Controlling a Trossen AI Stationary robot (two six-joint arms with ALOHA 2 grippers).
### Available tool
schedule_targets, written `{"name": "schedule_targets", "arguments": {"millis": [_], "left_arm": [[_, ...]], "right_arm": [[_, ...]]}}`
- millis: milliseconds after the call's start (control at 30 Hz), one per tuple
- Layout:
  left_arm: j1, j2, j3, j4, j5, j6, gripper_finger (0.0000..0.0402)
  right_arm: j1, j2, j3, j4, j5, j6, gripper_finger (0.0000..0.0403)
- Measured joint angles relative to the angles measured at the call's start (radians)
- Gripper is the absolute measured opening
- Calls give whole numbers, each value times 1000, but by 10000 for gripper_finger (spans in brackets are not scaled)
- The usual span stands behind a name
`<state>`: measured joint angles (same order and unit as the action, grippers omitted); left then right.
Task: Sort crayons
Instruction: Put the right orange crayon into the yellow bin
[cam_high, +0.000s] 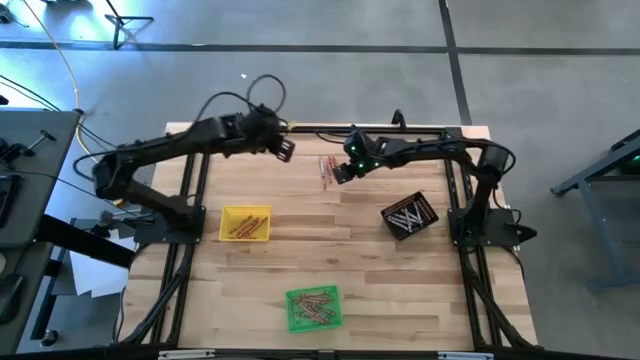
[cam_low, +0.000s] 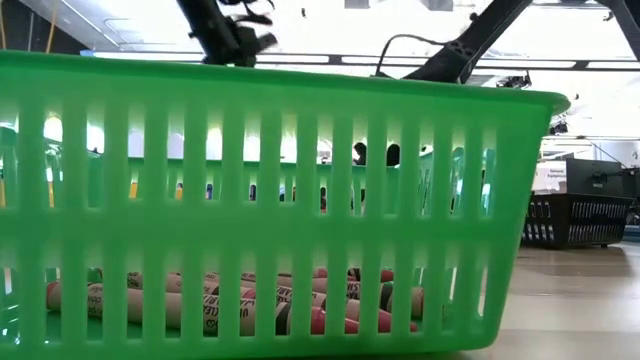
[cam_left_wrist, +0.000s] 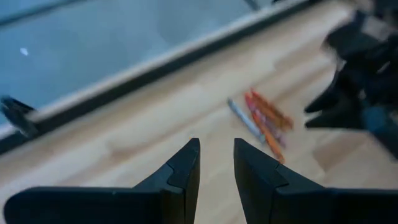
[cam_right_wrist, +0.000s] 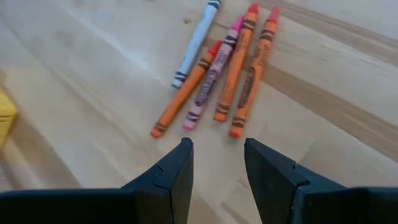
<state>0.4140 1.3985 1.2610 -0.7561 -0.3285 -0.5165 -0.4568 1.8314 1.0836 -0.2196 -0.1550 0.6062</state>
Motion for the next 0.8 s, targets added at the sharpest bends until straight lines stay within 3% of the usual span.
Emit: {"name": "schedule_targets", "arguments": {"millis": [300, 800], "left_arm": [[57, -138, 0, 3, -68, 99, 85], [154, -148, 0, 3, -76, 255, 85]], "right_arm": [[0, 29, 2, 28, 78, 36, 137], [0, 106, 4, 133, 135, 152, 137]]}}
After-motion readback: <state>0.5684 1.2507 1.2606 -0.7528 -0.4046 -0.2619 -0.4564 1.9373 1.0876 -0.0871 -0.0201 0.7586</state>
